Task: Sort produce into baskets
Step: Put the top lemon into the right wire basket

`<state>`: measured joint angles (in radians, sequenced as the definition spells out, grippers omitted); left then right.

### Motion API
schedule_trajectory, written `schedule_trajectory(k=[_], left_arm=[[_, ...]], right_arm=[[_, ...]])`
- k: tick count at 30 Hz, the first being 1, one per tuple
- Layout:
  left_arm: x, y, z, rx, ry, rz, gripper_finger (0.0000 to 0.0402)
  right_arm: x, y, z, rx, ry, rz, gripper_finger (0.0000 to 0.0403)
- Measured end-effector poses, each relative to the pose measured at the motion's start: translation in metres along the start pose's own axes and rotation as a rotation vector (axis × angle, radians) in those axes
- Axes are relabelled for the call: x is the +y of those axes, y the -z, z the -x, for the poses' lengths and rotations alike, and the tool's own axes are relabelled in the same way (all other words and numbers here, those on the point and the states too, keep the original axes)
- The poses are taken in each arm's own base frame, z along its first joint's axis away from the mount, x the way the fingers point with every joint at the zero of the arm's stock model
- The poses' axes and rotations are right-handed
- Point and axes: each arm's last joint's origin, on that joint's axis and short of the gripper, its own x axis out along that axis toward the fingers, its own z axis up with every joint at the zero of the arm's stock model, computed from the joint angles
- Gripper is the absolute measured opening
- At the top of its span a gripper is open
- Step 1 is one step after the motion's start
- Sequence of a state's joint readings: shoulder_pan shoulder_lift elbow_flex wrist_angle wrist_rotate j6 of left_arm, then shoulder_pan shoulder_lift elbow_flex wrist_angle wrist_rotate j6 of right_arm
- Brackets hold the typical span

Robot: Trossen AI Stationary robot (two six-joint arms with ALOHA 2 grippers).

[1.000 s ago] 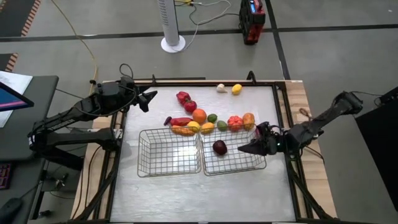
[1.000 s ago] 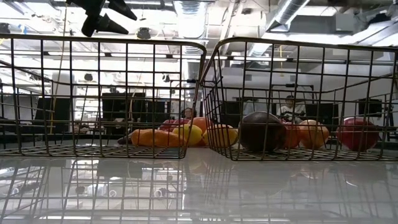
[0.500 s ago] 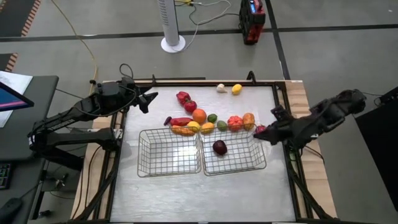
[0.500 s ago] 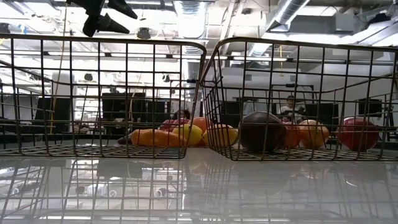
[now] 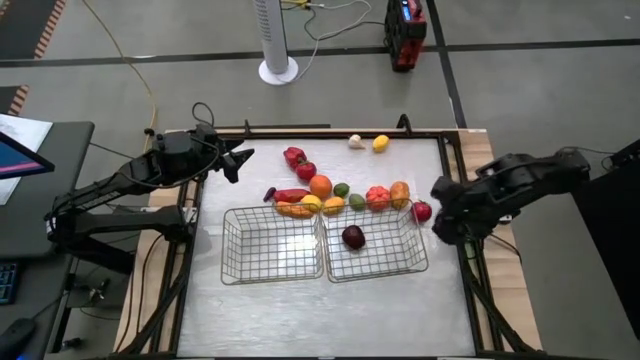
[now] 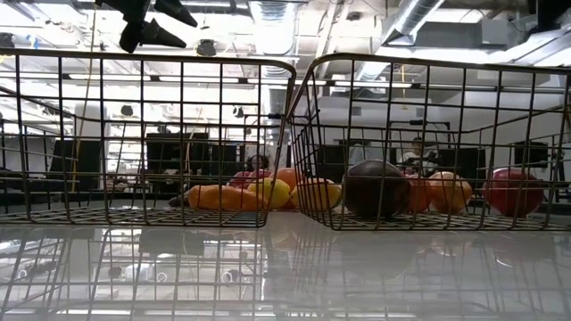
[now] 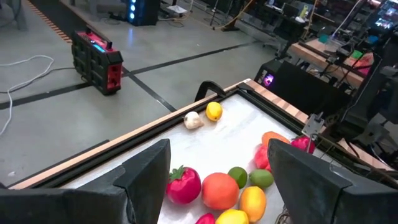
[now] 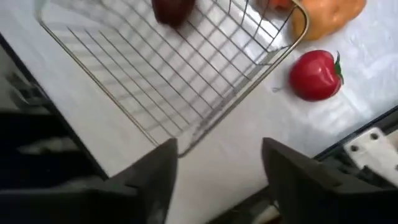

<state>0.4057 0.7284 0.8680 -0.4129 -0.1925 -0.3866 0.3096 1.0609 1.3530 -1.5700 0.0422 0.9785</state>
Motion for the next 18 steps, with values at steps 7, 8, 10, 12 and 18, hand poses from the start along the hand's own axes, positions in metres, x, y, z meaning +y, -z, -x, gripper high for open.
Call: schedule_trajectory(k=[7, 8, 10, 12, 18], left_arm=[[0.0, 0.0, 0.0, 0.0, -0.001, 0.0, 0.0256], [0.0, 0.0, 0.0, -0.001, -0.001, 0.0, 0.0256], [0.0, 0.0, 0.0, -0.001, -0.001, 0.0, 0.0256], [0.0, 0.0, 0.0, -0.001, -0.003, 0.0, 0.0256], [0.0, 0.0, 0.0, -0.001, -0.004, 0.001, 0.0256]], right_arm=[[0.003, -0.026, -0.04, 0.126, 0.112, 0.059, 0.0341], [0.004, -0.033, -0.045, 0.127, 0.118, 0.051, 0.0341], [0.004, -0.049, -0.055, 0.11, 0.115, 0.023, 0.0338], [0.001, -0.067, -0.063, 0.082, 0.101, -0.016, 0.0333], [-0.026, -0.117, -0.081, -0.006, 0.094, -0.093, 0.0328]])
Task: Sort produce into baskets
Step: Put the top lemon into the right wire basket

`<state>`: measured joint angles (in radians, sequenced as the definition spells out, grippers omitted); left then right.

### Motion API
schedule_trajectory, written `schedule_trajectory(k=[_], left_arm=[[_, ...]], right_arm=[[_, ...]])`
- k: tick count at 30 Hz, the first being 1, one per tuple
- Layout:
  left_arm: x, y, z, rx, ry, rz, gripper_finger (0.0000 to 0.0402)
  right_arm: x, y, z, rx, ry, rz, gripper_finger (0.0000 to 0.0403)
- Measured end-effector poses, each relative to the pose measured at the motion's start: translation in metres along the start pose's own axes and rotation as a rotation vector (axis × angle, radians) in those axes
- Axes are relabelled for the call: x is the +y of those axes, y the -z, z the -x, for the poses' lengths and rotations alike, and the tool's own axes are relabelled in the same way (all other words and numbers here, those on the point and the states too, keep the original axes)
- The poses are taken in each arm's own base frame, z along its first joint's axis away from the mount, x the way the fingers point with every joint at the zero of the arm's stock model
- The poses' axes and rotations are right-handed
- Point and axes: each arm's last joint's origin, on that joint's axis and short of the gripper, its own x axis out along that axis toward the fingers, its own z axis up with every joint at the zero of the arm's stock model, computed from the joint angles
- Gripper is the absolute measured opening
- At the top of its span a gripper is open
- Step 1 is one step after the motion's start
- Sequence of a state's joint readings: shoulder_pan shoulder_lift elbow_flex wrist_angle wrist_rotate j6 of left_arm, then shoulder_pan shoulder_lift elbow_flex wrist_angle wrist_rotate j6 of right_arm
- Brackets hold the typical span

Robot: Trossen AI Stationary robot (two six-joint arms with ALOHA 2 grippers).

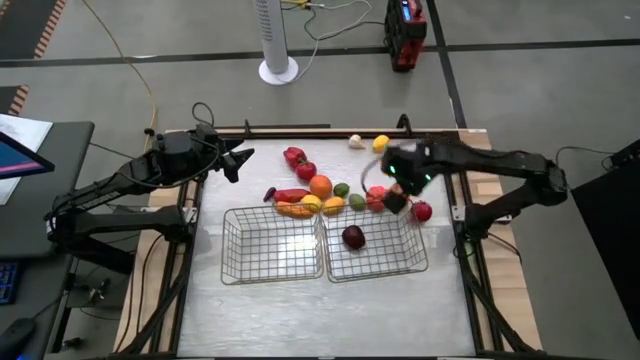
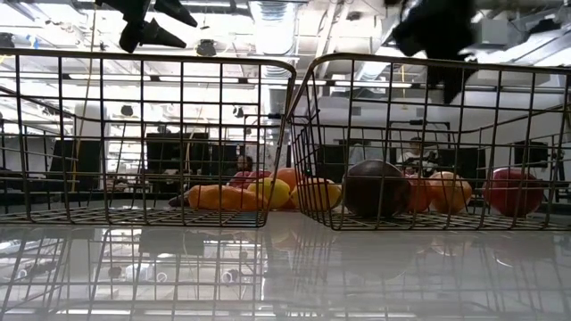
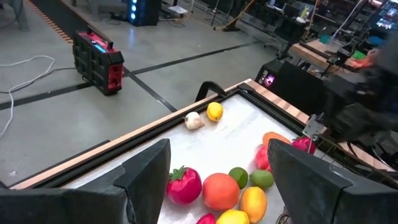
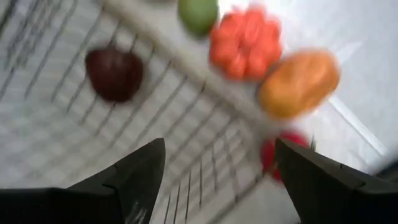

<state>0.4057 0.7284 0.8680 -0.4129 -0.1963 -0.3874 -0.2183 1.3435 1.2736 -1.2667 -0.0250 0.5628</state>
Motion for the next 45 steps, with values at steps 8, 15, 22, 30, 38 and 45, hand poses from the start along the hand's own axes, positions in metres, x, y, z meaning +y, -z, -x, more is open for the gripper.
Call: schedule_trajectory(k=[8, 15, 22, 30, 38, 45], left_arm=[[0.0, 0.0, 0.0, 0.0, 0.0, 0.026, 0.0256], [0.001, 0.0, 0.0, -0.009, -0.02, 0.044, 0.0256], [0.002, -0.001, 0.0, -0.037, -0.08, 0.077, 0.0256], [0.005, -0.002, 0.0, -0.073, -0.157, 0.1, 0.0256], [0.005, -0.002, 0.0, -0.079, -0.167, 0.117, 0.0256], [0.005, -0.002, 0.0, -0.08, -0.167, 0.122, 0.0256]], right_arm=[[-0.046, -0.06, -0.03, -0.077, 0.002, -0.107, 0.0328], [-0.086, -0.089, -0.054, -0.079, 0.034, -0.092, 0.0327], [-0.123, -0.108, -0.09, -0.012, 0.048, -0.136, 0.0336], [-0.152, -0.145, -0.102, -0.122, 0.071, -0.227, 0.0359], [-0.178, -0.165, -0.121, -0.189, 0.124, -0.453, 0.0362], [-0.181, -0.168, -0.139, -0.175, 0.189, -0.472, 0.0362]])
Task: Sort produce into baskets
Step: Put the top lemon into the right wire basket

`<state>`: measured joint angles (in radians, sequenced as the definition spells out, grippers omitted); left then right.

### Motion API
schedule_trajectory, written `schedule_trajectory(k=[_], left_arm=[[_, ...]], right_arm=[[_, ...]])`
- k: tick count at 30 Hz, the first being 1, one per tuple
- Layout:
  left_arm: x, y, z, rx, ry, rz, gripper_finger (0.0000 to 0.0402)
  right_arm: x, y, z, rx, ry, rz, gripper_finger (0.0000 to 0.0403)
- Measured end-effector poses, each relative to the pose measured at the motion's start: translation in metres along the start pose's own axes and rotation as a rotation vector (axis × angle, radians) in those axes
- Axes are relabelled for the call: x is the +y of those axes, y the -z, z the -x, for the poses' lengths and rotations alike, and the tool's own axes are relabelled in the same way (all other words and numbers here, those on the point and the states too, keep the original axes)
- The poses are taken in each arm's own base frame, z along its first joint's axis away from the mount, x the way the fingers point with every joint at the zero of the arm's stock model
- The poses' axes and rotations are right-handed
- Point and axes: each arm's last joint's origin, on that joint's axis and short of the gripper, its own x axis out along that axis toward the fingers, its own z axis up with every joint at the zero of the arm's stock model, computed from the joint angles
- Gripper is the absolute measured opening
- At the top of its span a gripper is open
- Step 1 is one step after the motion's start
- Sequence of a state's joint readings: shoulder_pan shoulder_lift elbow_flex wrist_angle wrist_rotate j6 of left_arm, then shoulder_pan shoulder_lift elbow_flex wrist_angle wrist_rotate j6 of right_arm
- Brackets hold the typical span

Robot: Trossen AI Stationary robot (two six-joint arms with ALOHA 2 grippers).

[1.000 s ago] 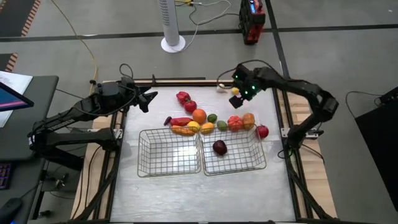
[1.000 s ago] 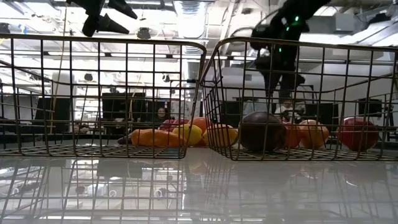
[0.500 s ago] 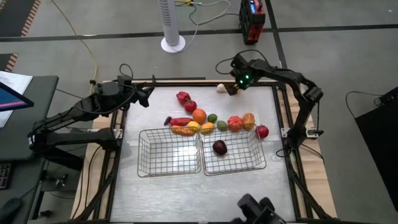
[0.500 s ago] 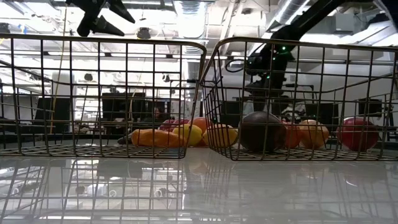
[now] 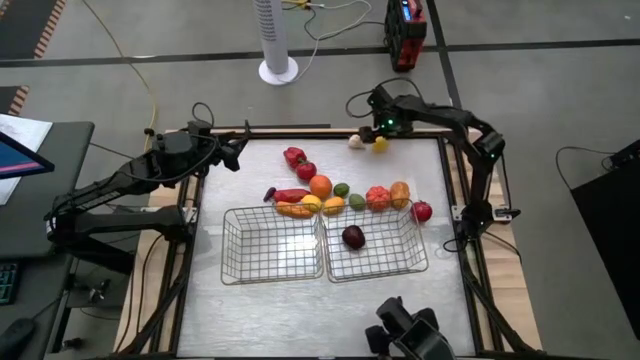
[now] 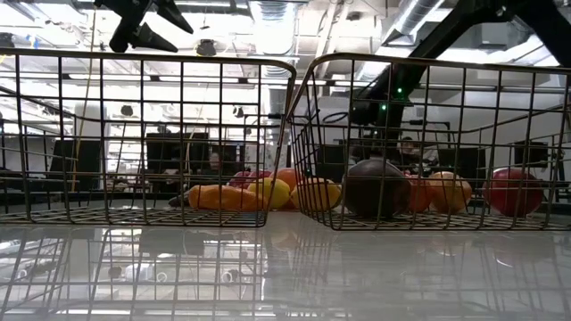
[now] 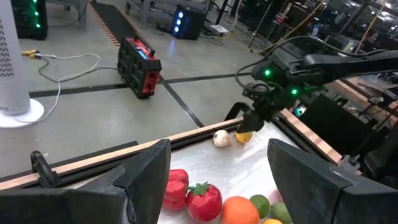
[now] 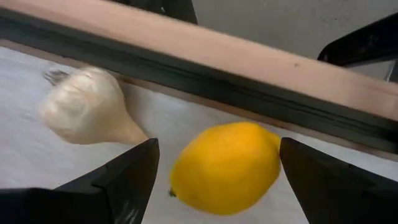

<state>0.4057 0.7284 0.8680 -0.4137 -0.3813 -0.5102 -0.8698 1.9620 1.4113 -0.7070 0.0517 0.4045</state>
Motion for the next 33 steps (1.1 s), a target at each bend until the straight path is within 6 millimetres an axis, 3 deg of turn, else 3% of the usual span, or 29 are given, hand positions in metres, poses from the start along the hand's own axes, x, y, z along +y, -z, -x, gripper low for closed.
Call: schedule_trajectory(k=[6, 17, 33], left_arm=[[0.0, 0.0, 0.0, 0.001, 0.0, -0.001, 0.0256], [0.001, 0.002, 0.0, 0.021, -0.011, -0.01, 0.0256], [0.001, 0.002, 0.0, 0.025, -0.002, -0.009, 0.0256]], right_arm=[[0.003, 0.008, -0.014, 0.078, 0.024, 0.011, 0.036], [0.01, 0.021, -0.011, 0.168, 0.044, 0.13, 0.0326], [0.007, 0.03, -0.008, 0.277, 0.024, 0.205, 0.0315]])
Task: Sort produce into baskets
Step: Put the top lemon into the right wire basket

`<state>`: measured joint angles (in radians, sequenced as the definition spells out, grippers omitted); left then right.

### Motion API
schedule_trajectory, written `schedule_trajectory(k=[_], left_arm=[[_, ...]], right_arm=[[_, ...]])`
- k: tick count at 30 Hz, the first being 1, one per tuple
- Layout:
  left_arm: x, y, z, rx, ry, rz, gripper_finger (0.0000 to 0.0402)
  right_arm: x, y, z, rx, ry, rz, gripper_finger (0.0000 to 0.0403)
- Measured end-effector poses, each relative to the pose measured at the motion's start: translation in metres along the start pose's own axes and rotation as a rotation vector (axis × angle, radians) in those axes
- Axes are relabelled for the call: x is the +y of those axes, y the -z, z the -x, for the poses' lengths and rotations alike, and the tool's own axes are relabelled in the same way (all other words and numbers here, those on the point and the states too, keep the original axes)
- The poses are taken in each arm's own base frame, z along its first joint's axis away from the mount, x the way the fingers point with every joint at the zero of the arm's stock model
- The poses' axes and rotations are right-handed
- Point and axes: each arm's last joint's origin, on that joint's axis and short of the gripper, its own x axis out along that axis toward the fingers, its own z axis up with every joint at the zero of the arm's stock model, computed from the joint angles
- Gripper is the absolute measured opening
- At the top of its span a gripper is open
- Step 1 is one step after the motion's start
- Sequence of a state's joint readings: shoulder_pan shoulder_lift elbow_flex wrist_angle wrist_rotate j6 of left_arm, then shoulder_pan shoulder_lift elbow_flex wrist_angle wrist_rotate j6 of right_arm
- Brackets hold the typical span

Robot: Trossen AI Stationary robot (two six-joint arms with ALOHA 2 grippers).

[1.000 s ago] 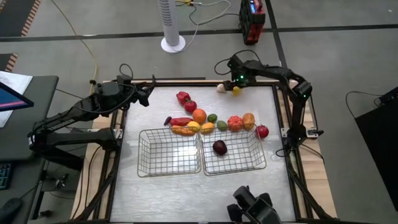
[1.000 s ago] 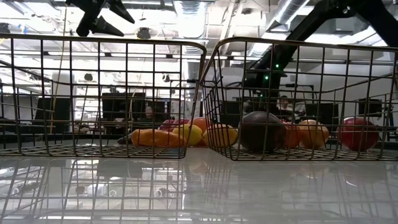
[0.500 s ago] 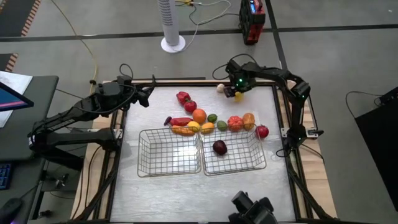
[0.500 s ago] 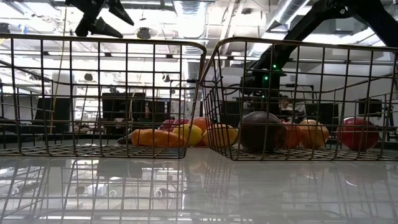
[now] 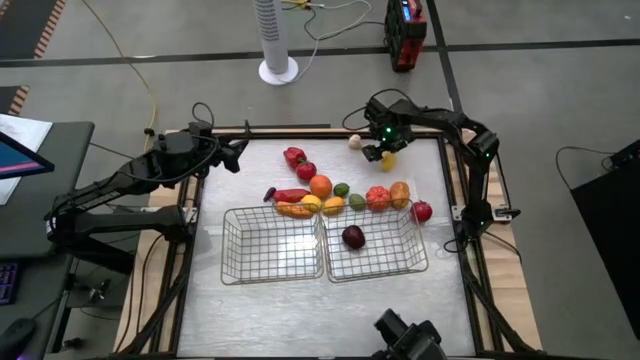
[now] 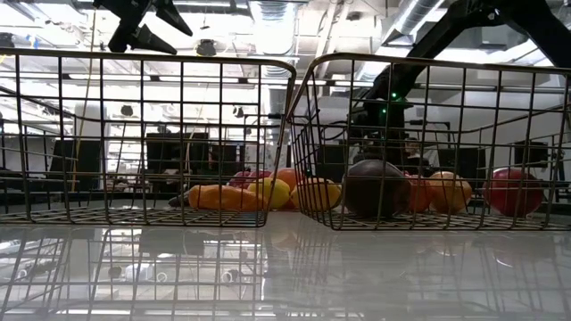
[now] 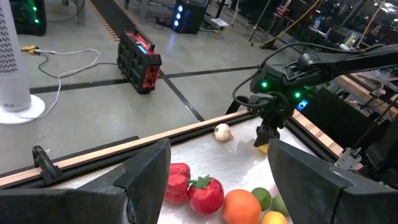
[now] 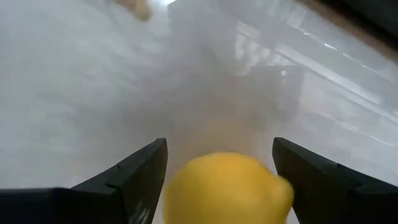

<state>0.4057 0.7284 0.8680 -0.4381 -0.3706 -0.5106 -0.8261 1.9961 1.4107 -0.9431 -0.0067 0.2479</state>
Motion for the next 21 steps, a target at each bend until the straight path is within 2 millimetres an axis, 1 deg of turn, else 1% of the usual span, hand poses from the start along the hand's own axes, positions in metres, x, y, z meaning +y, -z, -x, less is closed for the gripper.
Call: schedule_trajectory(k=[3, 11, 18, 21], left_arm=[[0.0, 0.0, 0.0, 0.0, 0.001, 0.0, 0.0256], [0.0, 0.0, 0.0, 0.0, 0.001, 0.003, 0.0256], [0.0, 0.0, 0.0, 0.001, 0.003, 0.009, 0.0256], [0.0, 0.0, 0.0, 0.006, 0.012, 0.022, 0.0256]], right_arm=[[0.003, -0.001, 0.0, -0.003, -0.049, 0.026, 0.0302], [0.014, 0.003, 0.0, 0.0, -0.053, 0.082, 0.0258], [0.024, 0.004, 0.0, -0.006, -0.108, 0.141, 0.0193], [0.024, 0.006, 0.005, 0.027, -0.112, 0.185, 0.0177]])
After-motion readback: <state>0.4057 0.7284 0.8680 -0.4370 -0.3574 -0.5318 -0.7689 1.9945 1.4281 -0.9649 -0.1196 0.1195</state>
